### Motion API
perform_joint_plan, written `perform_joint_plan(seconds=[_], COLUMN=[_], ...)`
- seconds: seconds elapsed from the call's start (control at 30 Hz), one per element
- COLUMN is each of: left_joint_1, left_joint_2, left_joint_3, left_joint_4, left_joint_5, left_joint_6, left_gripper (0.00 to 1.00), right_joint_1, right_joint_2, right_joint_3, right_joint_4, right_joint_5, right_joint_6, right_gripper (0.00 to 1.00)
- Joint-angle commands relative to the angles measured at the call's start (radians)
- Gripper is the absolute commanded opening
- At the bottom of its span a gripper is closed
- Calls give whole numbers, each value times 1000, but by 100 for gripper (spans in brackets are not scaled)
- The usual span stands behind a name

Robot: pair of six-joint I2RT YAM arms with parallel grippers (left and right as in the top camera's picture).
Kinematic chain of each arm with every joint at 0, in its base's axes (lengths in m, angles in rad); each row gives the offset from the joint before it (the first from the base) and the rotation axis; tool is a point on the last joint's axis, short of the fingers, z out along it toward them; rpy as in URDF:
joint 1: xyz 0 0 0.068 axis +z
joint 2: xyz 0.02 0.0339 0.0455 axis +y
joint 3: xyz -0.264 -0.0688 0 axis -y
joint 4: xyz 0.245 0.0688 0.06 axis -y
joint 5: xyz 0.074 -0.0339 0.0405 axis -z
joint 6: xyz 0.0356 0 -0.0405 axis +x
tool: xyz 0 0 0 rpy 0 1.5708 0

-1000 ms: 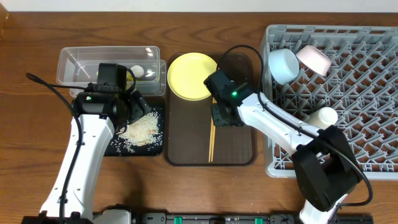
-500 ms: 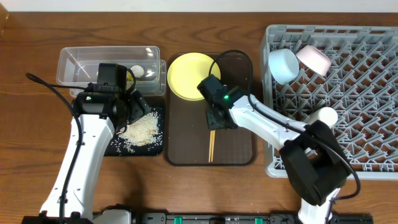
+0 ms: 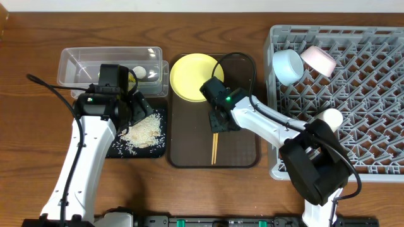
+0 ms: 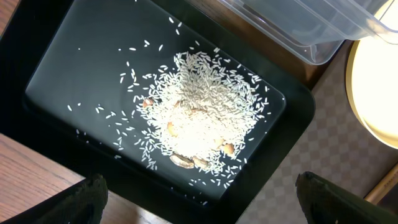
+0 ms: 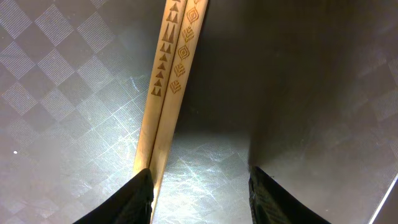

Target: Sort waste into correct bins and load items into the dishwasher rack

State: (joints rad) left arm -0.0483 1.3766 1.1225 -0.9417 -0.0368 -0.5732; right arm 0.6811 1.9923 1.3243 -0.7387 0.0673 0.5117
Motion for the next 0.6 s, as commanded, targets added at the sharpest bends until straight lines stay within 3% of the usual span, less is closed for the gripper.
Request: perform_joint_plan(seconds=[0.0,0.4,0.57], left_joint_1=[5,5,5], left_joint_2=[-6,-6,-6], left_joint_3=[8,8,8], left_joint_4=[-3,-3,-3], left_joint_5=[-16,-16,-16], left_joint_6=[-5,-5,-5], left_gripper=[99,99,99], right_joint_1=[6,7,4], right_joint_2=[23,23,23], right_joint_3=[-4,-4,-4], right_joint_4=[6,20,-12], right_joint_5=[7,7,9], right_joint_6=[16,42,42], right_gripper=[48,47,39])
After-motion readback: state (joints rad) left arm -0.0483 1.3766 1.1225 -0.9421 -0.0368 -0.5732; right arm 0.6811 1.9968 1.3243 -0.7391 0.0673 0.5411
